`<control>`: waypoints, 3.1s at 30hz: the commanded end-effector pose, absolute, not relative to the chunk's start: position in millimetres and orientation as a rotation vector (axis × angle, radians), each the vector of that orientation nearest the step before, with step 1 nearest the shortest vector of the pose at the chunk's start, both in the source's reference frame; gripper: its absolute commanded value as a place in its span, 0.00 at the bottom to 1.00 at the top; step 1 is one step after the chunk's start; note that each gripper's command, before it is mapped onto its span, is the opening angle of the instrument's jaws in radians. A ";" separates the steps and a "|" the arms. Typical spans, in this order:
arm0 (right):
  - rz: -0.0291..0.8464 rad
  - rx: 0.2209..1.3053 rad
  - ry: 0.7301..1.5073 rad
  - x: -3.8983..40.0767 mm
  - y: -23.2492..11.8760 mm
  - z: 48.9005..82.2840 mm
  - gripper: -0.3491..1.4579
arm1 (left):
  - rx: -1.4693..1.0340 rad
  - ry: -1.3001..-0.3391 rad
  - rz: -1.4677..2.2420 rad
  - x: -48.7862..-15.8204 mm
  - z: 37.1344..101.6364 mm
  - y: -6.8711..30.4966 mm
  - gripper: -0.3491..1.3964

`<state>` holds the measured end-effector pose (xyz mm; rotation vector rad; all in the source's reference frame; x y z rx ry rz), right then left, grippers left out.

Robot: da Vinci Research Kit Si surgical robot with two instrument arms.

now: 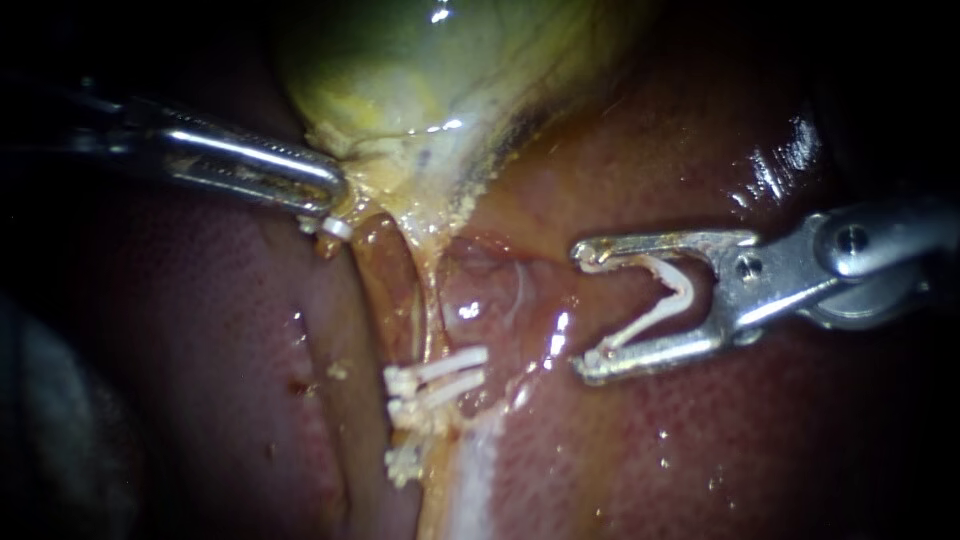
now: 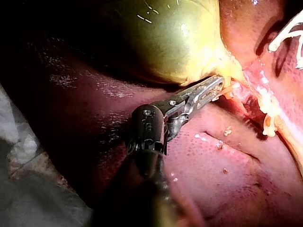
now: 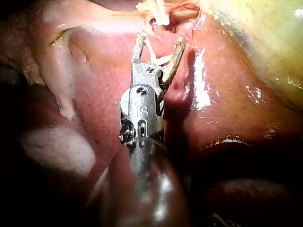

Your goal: Clipping third clip right tube

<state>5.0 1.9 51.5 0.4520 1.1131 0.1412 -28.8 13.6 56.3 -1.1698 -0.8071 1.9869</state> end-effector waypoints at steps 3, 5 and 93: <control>0.212 0.506 1.091 6.0 2.0 51.6 0.47 | -1.170 -0.808 1.986 -28.9 56.2 13.5 0.00; 0.250 0.540 1.078 6.9 2.1 51.8 0.47 | -1.170 -0.808 1.986 -28.9 56.2 13.5 0.00; 0.890 1.110 1.224 17.1 4.4 54.8 0.00 | -1.170 -0.805 1.988 -29.0 56.8 13.5 0.00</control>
